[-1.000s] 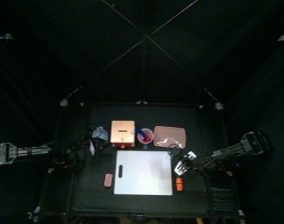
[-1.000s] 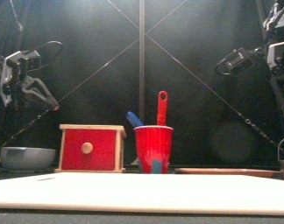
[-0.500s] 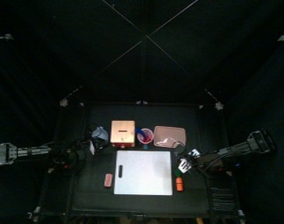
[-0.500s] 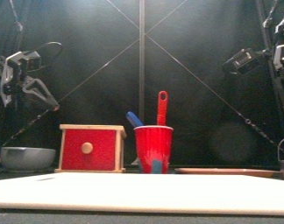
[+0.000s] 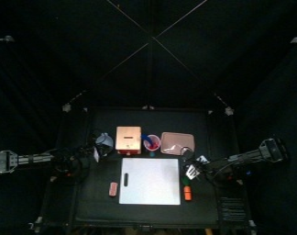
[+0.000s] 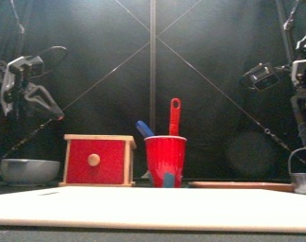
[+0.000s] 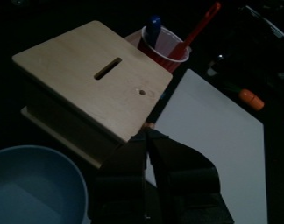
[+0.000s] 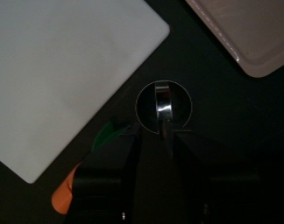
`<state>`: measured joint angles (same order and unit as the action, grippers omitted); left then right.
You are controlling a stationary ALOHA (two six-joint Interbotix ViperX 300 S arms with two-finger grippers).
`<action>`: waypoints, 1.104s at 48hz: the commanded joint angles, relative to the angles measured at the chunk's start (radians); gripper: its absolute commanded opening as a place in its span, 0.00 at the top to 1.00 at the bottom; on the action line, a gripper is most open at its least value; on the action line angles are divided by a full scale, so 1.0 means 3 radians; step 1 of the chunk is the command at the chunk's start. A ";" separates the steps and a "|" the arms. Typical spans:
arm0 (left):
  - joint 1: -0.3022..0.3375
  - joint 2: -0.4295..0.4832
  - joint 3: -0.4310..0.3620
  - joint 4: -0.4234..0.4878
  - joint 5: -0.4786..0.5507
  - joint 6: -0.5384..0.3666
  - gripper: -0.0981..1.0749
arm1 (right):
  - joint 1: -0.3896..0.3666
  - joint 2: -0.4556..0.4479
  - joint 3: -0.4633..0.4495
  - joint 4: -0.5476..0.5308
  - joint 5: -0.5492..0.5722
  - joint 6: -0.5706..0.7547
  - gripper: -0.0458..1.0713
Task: Pick up and place cookie cutter on plate
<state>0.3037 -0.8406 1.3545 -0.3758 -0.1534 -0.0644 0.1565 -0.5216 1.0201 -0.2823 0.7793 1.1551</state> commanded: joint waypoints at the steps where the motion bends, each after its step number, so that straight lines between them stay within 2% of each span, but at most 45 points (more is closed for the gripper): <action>1: 0.0005 0.0005 -0.0041 0.0000 -0.0015 0.0005 0.55 | -0.0036 0.0015 0.0036 -0.0010 -0.0056 0.0005 0.35; 10: 0.0010 0.0005 -0.0031 0.0000 -0.0015 0.0005 0.55 | -0.0046 -0.0102 -0.0143 -0.0148 0.0020 0.0005 0.33; 19: 0.0010 0.0005 -0.0026 0.0000 -0.0010 0.0005 0.55 | -0.0051 -0.0174 -0.0281 -0.0297 0.0358 0.0000 0.21; 28: 0.0010 0.0005 -0.0026 0.0000 -0.0015 0.0005 0.55 | -0.0051 -0.0189 -0.0220 -0.0291 0.0302 0.0005 0.14; 44: 0.0005 0.0005 -0.0010 0.0000 -0.0015 0.0005 0.55 | -0.0235 -0.0077 0.0123 -0.0225 -0.0189 0.0005 0.15; 49: 0.0010 0.0005 -0.0005 0.0000 -0.0015 0.0005 0.55 | -0.0291 -0.0056 0.0164 -0.0225 -0.0348 0.0005 0.20; 53: 0.0010 0.0005 -0.0005 0.0000 -0.0015 0.0005 0.55 | -0.0297 -0.0026 0.0174 -0.0225 -0.0445 0.0005 0.28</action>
<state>0.3053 -0.8422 1.3652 -0.3758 -0.1534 -0.0644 0.0721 -0.5308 1.0799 -0.3497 0.6719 1.1551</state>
